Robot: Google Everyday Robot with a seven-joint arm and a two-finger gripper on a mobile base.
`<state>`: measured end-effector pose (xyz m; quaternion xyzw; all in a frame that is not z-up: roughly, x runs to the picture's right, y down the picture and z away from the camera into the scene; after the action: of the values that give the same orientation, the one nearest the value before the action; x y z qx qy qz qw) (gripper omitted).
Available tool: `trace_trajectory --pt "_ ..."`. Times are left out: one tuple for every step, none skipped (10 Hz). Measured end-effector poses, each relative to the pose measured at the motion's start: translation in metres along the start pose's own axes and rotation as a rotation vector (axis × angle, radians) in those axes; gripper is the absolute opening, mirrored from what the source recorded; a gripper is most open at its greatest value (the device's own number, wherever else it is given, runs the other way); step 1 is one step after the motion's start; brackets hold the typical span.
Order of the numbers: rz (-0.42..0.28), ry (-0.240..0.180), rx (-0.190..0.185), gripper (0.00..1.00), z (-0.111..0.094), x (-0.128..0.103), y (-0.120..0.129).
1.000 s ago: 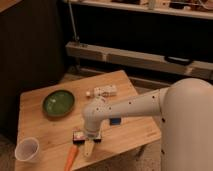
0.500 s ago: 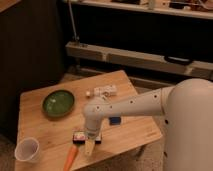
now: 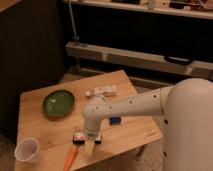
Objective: Place the eraser in the ceramic cup
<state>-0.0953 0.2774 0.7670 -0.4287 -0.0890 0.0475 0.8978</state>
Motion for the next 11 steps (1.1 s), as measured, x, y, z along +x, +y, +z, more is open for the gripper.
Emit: trace_trajectory --pt "0.047 0.045 0.057 0.77 0.002 0.007 -0.003" --pt "0.078 0.094 0.122 0.7 0.003 0.01 -0.003" --pt "0.096 0.162 0.21 0.61 0.003 0.008 -0.002" --pt "0.102 0.252 0.282 0.5 0.006 0.008 0.0" --pt "0.106 0.298 0.311 0.41 0.008 0.007 0.001" --pt "0.101 0.312 0.318 0.33 0.007 0.008 0.002" --pt "0.098 0.311 0.317 0.22 0.006 0.007 0.004" --pt "0.093 0.305 0.312 0.12 0.005 0.007 0.004" --pt "0.095 0.288 0.3 0.04 0.004 0.01 0.003" --pt "0.104 0.257 0.281 0.0 0.002 0.014 0.002" --pt "0.131 0.225 0.266 0.0 -0.004 0.022 -0.002"
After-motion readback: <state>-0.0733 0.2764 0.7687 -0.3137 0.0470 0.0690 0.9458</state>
